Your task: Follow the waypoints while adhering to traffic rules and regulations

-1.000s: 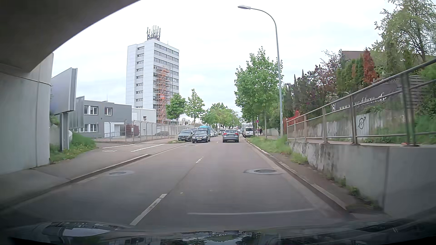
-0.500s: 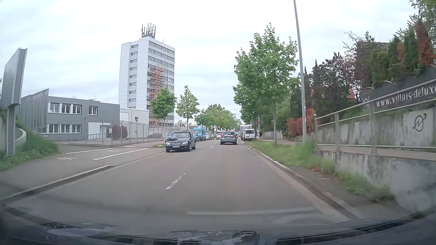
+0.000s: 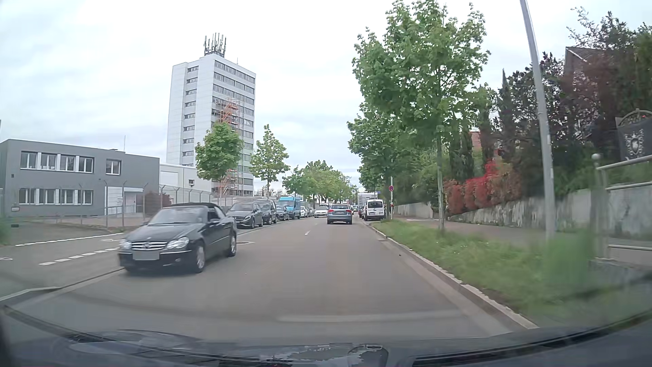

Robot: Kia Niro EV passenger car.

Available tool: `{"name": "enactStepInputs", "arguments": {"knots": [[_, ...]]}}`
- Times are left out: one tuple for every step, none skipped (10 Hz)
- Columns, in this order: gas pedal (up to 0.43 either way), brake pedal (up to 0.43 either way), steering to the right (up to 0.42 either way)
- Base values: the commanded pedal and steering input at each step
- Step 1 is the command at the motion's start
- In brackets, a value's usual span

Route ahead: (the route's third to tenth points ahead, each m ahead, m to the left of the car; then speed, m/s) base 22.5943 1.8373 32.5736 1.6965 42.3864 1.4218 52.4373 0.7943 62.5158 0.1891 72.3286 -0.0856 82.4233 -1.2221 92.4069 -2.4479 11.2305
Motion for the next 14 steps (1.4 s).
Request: {"name": "enactStepInputs", "arguments": {"knots": [[0.067,0.000,0.006],[0.067,0.000,0.005],[0.067,0.000,0.004],[0.059,0.000,0.004],[0.059,0.000,0.004],[0.059,0.000,0.004],[0.059,0.000,0.004],[0.059,0.000,0.004],[0.059,0.000,0.003],[0.059,0.000,0.002],[0.059,0.000,-0.001],[0.059,0.000,-0.004],[0.059,0.000,-0.005],[0.059,0.000,-0.005]]}}
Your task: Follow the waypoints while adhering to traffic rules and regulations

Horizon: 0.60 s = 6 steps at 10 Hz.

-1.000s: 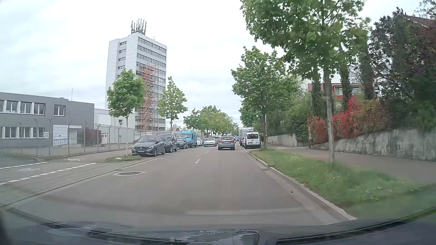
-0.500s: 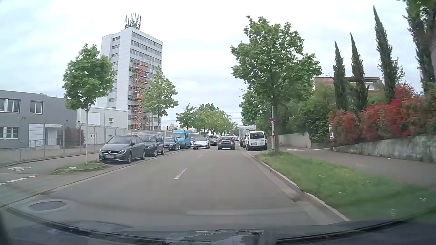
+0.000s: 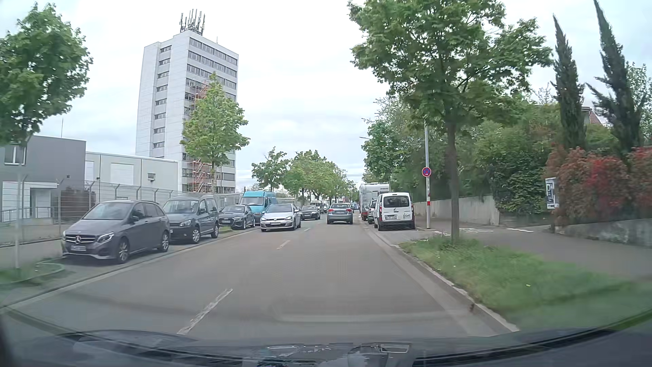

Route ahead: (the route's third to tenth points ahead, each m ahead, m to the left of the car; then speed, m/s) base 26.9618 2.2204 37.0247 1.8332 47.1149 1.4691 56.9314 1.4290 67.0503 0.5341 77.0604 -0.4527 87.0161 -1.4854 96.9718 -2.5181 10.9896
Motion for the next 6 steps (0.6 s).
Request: {"name": "enactStepInputs", "arguments": {"knots": [[0.059,0.000,-0.005],[0.059,0.000,-0.005],[0.059,0.000,-0.005],[0.059,0.000,-0.005],[0.059,0.000,-0.005],[0.059,0.000,-0.005]]}}
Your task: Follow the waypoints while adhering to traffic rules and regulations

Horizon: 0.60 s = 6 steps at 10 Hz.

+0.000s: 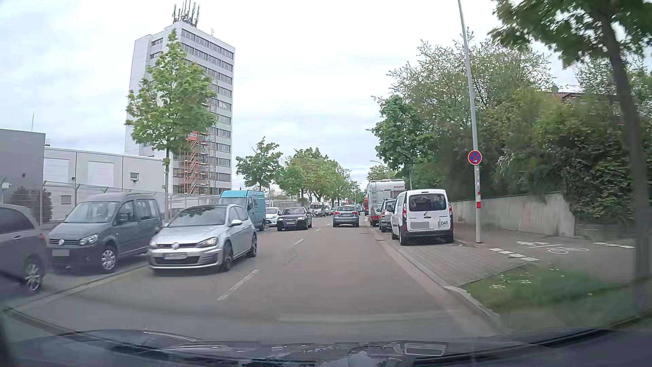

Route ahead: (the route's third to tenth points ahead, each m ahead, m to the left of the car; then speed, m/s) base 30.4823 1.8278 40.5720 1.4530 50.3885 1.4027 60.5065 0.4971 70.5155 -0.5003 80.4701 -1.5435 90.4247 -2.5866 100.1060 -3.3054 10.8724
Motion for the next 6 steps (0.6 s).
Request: {"name": "enactStepInputs", "arguments": {"knots": [[0.059,0.000,-0.005],[0.059,0.000,-0.005],[0.059,0.000,-0.005],[0.059,0.000,-0.004],[0.059,0.000,0.000],[0.059,0.000,0.003]]}}
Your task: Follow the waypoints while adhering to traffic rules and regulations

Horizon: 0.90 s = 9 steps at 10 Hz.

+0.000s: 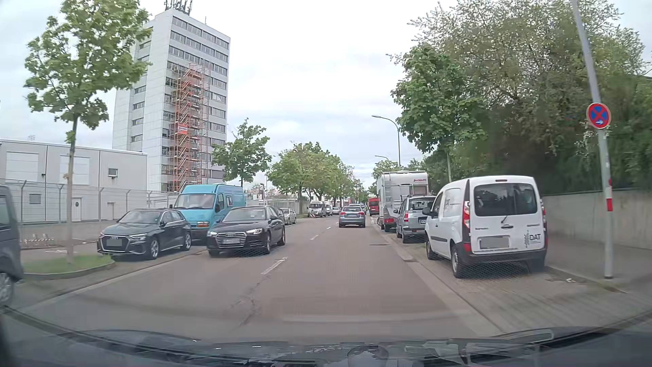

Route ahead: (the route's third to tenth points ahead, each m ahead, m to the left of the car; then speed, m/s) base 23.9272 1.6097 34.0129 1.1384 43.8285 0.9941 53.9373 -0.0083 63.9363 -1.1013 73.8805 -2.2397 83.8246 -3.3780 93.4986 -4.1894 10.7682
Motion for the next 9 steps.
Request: {"name": "enactStepInputs", "arguments": {"knots": [[0.059,0.000,0.003],[0.047,0.000,0.003],[0.020,0.000,0.003],[0.020,0.000,0.005],[0.020,0.000,0.006],[0.020,0.000,0.006],[0.020,0.000,0.006],[0.020,0.000,0.006],[0.020,0.000,0.006]]}}
